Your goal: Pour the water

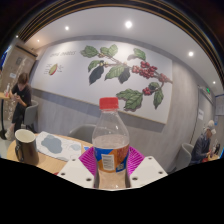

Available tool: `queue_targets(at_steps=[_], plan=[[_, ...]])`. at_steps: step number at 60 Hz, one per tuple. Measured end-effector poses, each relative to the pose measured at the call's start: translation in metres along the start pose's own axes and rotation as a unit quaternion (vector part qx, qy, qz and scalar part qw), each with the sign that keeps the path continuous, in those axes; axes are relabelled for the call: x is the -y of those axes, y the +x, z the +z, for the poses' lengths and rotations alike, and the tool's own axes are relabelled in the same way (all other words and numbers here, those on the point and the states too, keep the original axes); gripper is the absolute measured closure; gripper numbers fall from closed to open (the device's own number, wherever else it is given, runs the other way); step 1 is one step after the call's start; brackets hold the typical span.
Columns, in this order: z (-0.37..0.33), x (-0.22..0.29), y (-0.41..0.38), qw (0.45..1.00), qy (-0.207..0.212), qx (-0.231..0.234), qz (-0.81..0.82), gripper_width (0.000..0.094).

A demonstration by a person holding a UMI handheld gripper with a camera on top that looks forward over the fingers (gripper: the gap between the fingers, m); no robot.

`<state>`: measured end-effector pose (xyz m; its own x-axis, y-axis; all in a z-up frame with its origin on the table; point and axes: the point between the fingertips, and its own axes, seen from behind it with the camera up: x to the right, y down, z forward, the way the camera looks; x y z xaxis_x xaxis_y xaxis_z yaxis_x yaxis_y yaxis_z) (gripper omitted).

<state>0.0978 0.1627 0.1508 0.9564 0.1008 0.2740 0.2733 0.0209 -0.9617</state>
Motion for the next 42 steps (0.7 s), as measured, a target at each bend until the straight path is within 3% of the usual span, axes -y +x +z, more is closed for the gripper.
queue_targets(at_steps=[9,14,18,23,33,42], plan=[[-0.007,0.056,-0.03,0.96,0.024,-0.021,-0.278,0.0588],[-0.001,0.078,-0.078,0.883,0.042,-0.036,-0.466,0.059],[-0.008,0.115,-0.083,0.815,0.052,-0.01,-0.578,0.059],[-0.007,0.124,-0.112,0.717,0.061,-0.009,-0.694,0.0591],[-0.003,0.116,-0.139,0.548,0.048,-0.03,-0.835,0.0588],[-0.001,0.129,-0.134,0.519,0.04,-0.014,-0.853,0.0588]])
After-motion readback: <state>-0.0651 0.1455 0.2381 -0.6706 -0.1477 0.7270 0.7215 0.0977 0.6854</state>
